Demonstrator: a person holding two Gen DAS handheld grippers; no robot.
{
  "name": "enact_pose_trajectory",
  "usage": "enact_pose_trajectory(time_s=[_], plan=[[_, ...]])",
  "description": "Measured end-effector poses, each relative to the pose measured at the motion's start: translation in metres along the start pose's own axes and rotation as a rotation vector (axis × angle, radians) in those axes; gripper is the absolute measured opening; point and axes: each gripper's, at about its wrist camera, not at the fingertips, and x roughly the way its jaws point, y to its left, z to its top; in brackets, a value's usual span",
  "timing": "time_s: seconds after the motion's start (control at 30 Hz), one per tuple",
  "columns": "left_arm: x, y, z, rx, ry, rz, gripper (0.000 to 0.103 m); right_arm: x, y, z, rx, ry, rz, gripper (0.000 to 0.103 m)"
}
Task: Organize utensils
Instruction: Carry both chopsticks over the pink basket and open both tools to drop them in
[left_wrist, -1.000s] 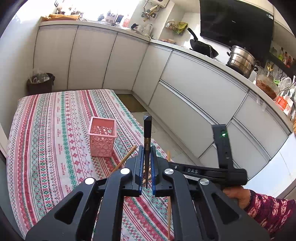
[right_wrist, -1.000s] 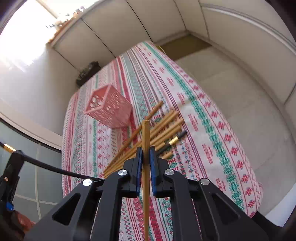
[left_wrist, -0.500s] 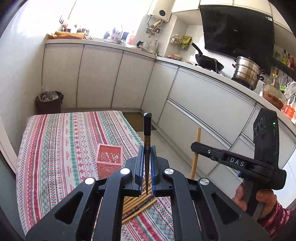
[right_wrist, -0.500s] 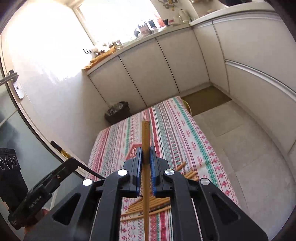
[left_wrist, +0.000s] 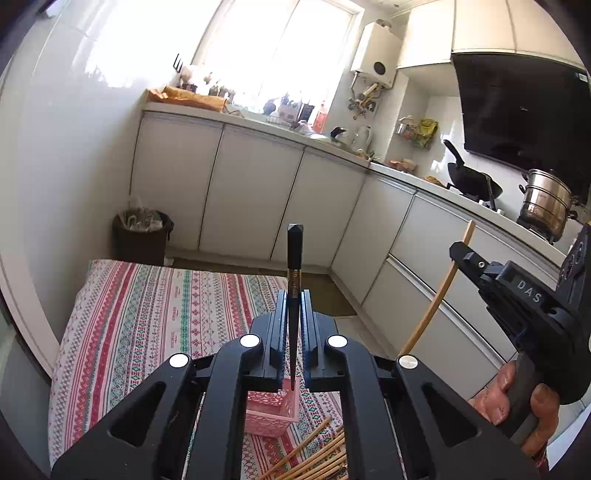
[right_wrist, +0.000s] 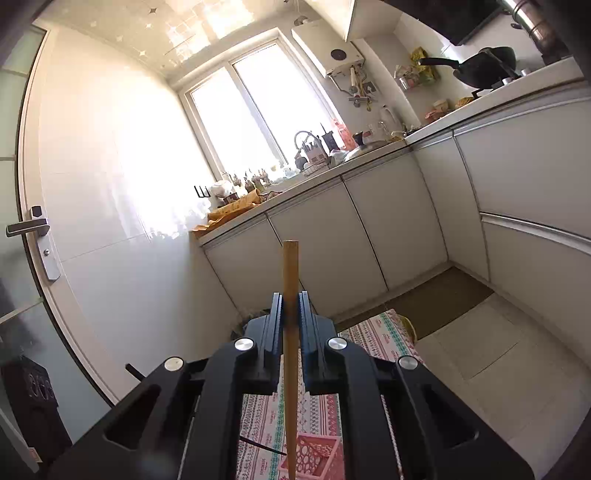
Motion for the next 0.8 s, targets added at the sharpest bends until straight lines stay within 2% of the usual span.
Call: enact_pose_trajectory(time_s=[0.27, 0.33, 0.47, 0.63, 0.8], plan=[[0.054, 0.018, -0.029, -0.005, 0.099, 0.060, 0.007, 0.027, -0.008, -0.019, -0.010, -0.038, 0.019, 0.009], [0.056, 0.020, -0.031, -0.012, 0.105, 0.058, 0.019, 0.035, -0.007, -0.027, -0.031, -0.031, 0.013, 0.009], [0.036, 0.023, -0.023, -0.025, 0.044, 0.057, 0.022, 0.045, -0.003, -0.038, -0.060, -0.017, 0.002, 0.009], [0.013, 0.024, -0.012, -0.044, -0.026, 0.066, 0.032, 0.045, 0.002, -0.044, -0.073, -0.027, -0.001, 0.009], [0.008, 0.029, -0.011, -0.054, -0.036, 0.073, 0.033, 0.056, 0.004, -0.059, -0.090, -0.010, -0.006, 0.010]])
